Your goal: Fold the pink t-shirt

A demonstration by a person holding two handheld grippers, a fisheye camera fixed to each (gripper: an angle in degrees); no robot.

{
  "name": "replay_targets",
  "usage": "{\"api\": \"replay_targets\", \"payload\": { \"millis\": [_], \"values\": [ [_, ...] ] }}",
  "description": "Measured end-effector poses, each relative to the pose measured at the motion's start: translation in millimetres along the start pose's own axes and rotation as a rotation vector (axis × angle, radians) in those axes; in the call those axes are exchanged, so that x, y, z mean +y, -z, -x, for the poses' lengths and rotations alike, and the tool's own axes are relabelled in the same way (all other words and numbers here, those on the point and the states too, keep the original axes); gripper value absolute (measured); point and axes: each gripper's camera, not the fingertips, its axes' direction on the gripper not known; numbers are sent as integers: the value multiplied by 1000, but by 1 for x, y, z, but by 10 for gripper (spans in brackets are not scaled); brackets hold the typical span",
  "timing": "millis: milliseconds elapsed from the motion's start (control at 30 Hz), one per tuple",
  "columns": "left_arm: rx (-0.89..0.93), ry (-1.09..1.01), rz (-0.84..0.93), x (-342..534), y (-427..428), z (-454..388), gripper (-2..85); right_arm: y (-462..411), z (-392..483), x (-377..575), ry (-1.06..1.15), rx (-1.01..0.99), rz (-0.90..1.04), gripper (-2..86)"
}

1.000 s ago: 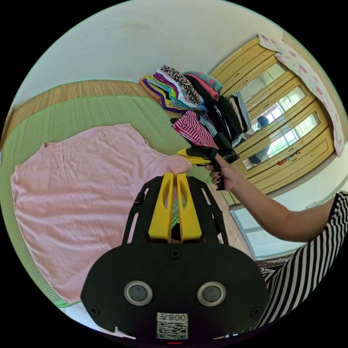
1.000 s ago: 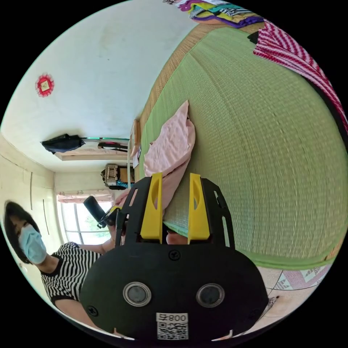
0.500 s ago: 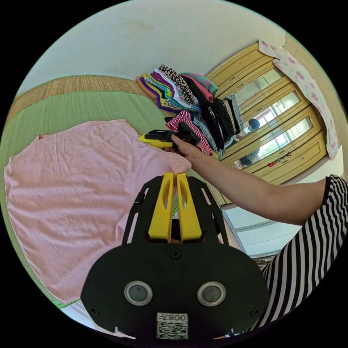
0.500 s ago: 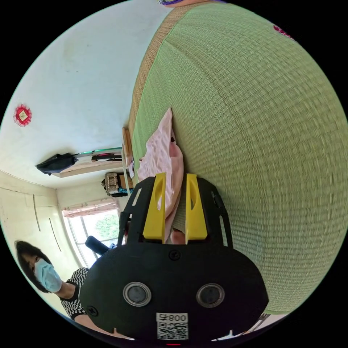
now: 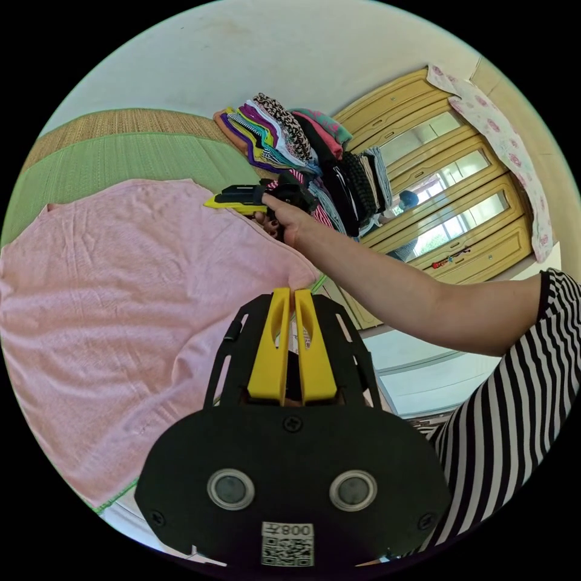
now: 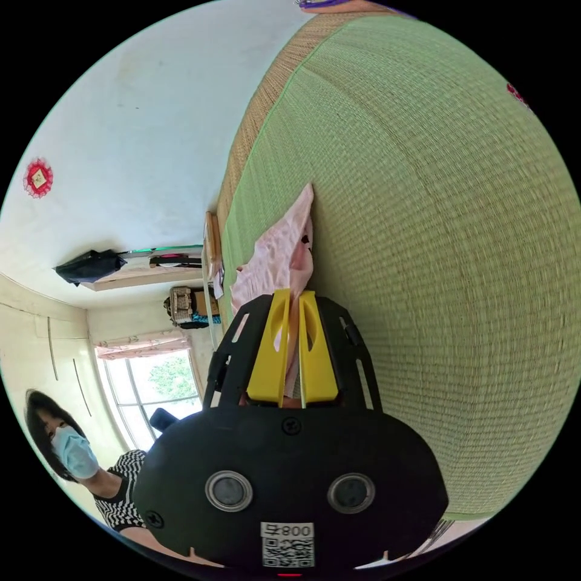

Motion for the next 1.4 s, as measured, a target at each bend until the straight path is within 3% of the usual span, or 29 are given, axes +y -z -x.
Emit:
{"api": "replay_targets", "payload": {
  "millis": [500, 767, 933, 1400],
  "values": [
    [60, 77, -189, 75, 192, 53, 9, -144, 147, 10, 236, 16, -74, 18],
    [38, 369, -394, 176, 329, 124, 8, -314, 267, 30, 493, 209, 14, 17],
    [53, 566, -480, 234, 378, 170, 8, -434, 297, 35, 550, 353, 127, 17],
    [82, 841, -490, 311, 461, 255, 9, -676, 326, 29, 693, 705, 372, 25]
  ]
}}
